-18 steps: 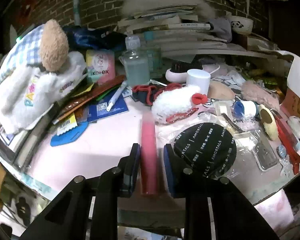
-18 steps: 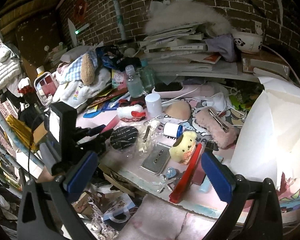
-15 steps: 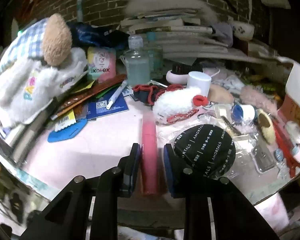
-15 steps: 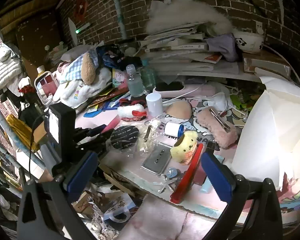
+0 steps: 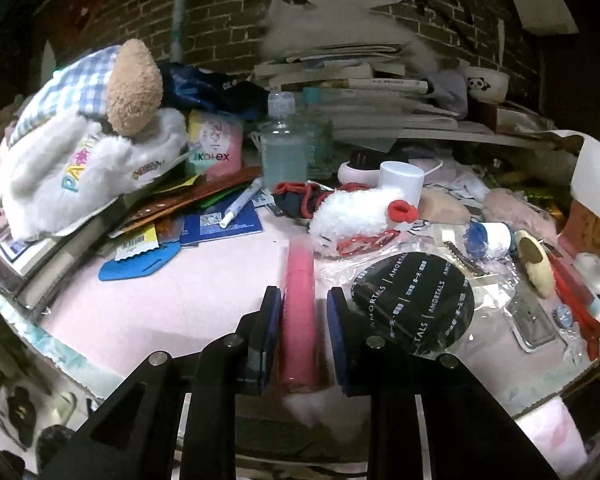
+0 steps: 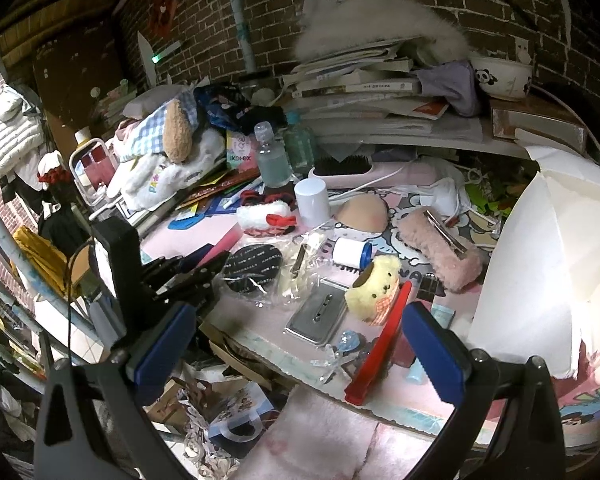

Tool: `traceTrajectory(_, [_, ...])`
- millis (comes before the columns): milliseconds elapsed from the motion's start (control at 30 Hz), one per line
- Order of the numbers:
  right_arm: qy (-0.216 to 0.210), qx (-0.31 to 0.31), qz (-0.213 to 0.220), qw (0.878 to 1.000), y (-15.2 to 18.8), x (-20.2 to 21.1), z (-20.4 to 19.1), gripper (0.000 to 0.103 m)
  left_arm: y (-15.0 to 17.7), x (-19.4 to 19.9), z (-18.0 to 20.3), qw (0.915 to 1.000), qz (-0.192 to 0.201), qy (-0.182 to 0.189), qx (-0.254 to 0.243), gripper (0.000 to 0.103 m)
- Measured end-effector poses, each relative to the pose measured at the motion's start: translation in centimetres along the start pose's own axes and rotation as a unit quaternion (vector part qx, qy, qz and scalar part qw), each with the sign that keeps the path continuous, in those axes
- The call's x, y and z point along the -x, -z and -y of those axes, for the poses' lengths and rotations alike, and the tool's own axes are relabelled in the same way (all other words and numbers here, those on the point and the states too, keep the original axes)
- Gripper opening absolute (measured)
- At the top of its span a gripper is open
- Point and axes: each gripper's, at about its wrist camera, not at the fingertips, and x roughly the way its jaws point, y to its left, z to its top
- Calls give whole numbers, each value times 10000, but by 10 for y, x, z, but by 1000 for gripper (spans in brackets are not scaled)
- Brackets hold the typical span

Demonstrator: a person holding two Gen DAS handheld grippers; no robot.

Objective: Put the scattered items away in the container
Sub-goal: 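Grasp the pink lip gloss tube with the left gripper, then carry the pink tube into the white box and open the left gripper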

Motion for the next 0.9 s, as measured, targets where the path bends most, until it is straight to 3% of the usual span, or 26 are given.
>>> traceTrajectory(33, [8,-11,10,10000,0,0,0,103,0,0,0,10000,8,1,12,12])
traceTrajectory(400, [83,-29,63,9999,1,2,3,103,-1,0,5,9996,66,-170,-195,12])
traceTrajectory(633, [131,-44,201,9997,5,-4,3,103,-20,14,-2,9998,179,-54,-67,12])
traceTrajectory(800, [183,-63,210,9996,7,-14,2,103,-54,30,4,9992,213,304,-169,11])
traceTrajectory(900, [90,-44,258,9996,10,-13,1,103,-81,41,17,9963,314,727,-334,12])
